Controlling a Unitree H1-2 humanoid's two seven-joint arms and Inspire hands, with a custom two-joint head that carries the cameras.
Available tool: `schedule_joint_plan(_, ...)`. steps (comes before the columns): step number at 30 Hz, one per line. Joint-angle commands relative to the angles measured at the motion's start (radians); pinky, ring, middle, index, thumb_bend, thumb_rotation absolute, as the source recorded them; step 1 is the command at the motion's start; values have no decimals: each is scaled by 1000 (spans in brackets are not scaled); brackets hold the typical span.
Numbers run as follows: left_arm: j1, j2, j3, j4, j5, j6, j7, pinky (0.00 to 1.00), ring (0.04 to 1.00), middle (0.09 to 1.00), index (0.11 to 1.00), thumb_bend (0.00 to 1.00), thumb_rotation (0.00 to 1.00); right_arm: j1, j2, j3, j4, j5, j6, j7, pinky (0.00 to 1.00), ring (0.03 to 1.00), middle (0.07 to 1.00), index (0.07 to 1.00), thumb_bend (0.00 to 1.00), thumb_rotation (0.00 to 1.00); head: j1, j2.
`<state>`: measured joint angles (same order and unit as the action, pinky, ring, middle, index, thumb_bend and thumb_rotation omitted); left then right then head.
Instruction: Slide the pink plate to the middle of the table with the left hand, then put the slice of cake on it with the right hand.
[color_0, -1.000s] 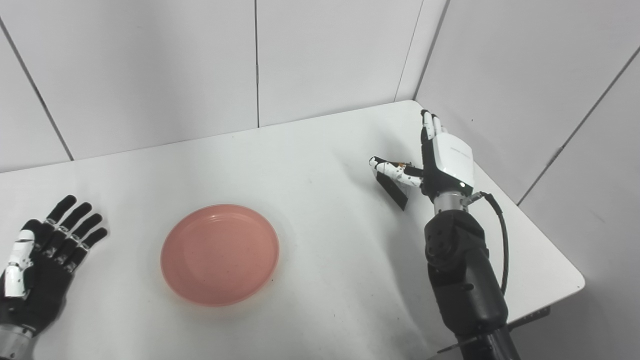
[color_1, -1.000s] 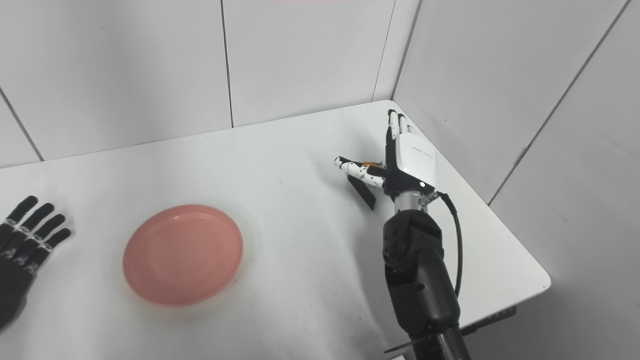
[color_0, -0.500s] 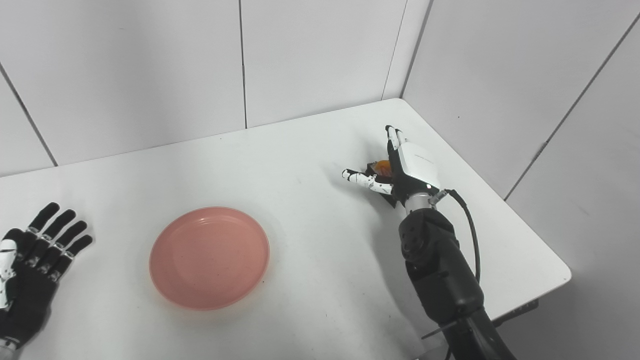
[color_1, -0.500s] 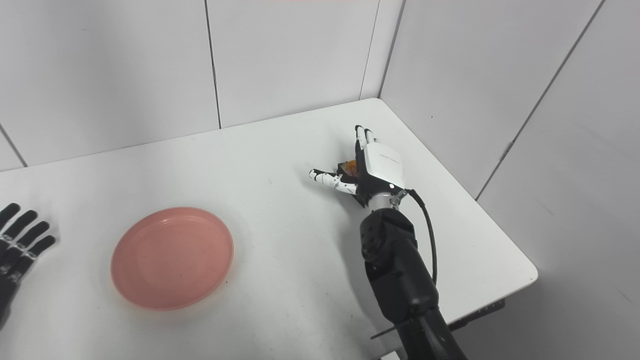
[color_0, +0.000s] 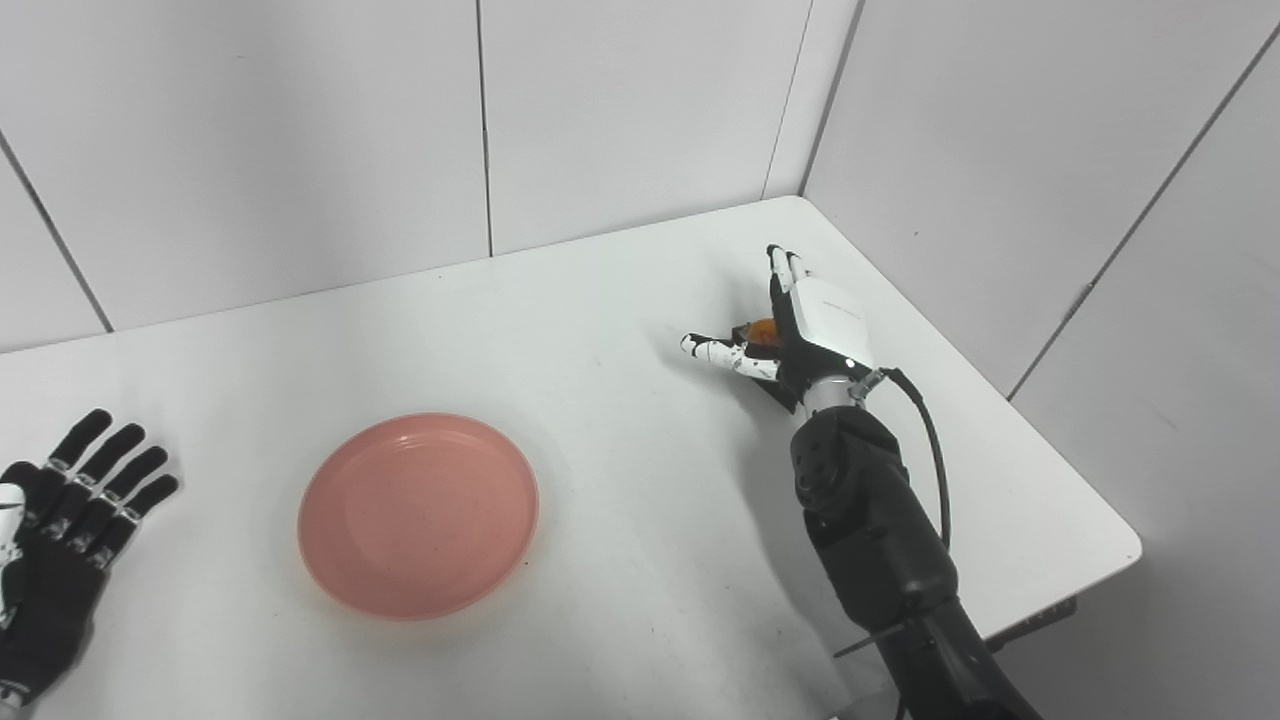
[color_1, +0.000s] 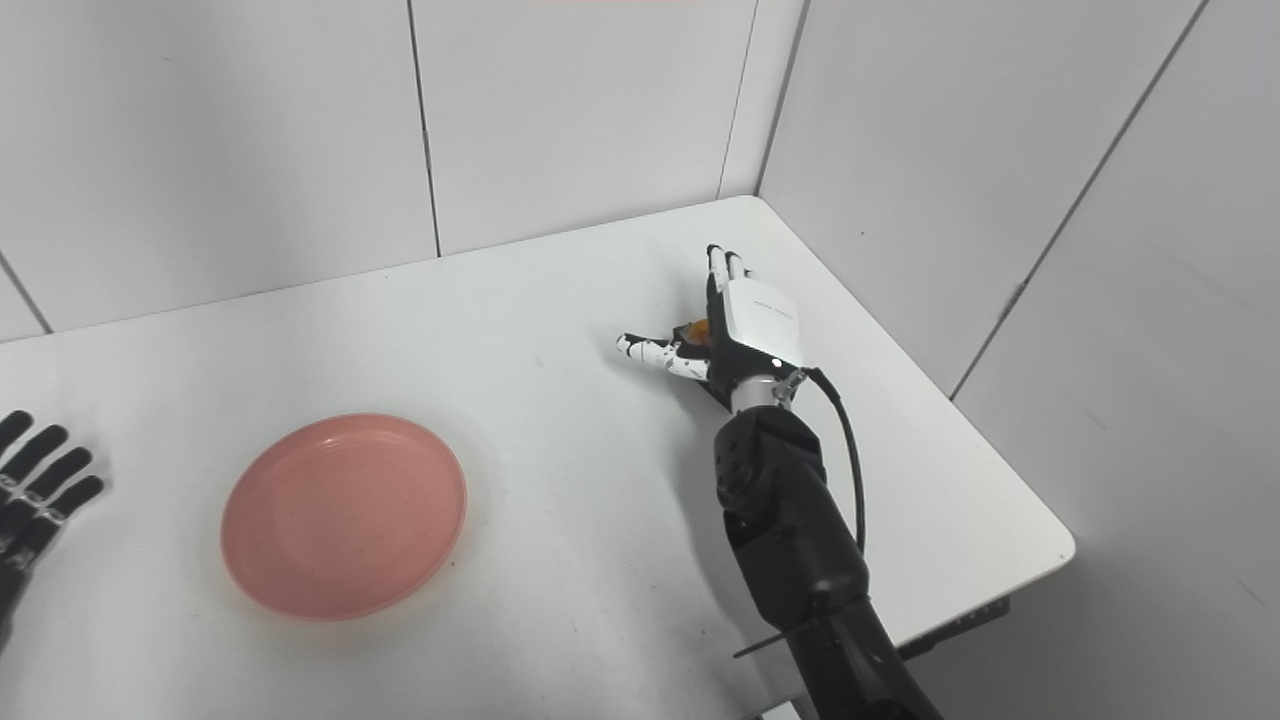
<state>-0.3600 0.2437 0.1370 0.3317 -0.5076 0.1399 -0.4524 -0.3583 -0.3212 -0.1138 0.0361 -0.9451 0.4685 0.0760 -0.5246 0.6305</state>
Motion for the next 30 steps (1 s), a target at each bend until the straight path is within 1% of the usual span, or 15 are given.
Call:
schedule_joint_plan(1, 62, 9, -4, 41, 26, 88, 37, 820, 850, 870, 853, 428, 906, -33, -29, -17, -31, -24, 1, -9, 765, 970, 1000, 1000, 1000, 734, 1, 0)
schedule_joint_plan(11, 66, 10, -4, 27, 24, 96, 37, 828, 857, 874, 856, 431, 897, -34, -19, -29, -46, -72, 1, 18, 777, 972, 1000, 1000, 1000, 705, 1, 8)
schedule_joint_plan(13, 67, 11, -4, 25, 24, 97, 37, 826, 855, 874, 856, 433, 890, -31, -16, -41, -63, -78, 1, 27, 780, 975, 1000, 1000, 1000, 699, -1, 13)
schedule_joint_plan(18, 67, 15, -4, 24, 26, 98, 39, 825, 856, 875, 858, 431, 890, -23, 9, -92, -123, -122, 1, 80, 763, 968, 1000, 1000, 1000, 711, -1, 14)
schedule_joint_plan(21, 68, 15, -5, 23, 27, 98, 38, 821, 851, 871, 855, 432, 891, -21, 19, -101, -130, -120, 1, 93, 752, 964, 1000, 1000, 1000, 717, -1, 14)
schedule_joint_plan(23, 67, 15, -4, 23, 25, 100, 39, 822, 850, 869, 854, 432, 891, -21, 17, -86, -114, -109, 1, 88, 750, 960, 1000, 1000, 1000, 699, -1, 14)
schedule_joint_plan(26, 69, 16, -4, 17, 21, 106, 39, 819, 850, 870, 854, 429, 901, -23, 9, -59, -91, -110, 1, 86, 752, 956, 1000, 1000, 1000, 708, -1, 17)
schedule_joint_plan(30, 69, 14, -5, 15, 23, 108, 40, 819, 852, 869, 854, 430, 900, -39, 16, -17, -55, -114, 1, 104, 760, 952, 1000, 1000, 1000, 720, 3, 18)
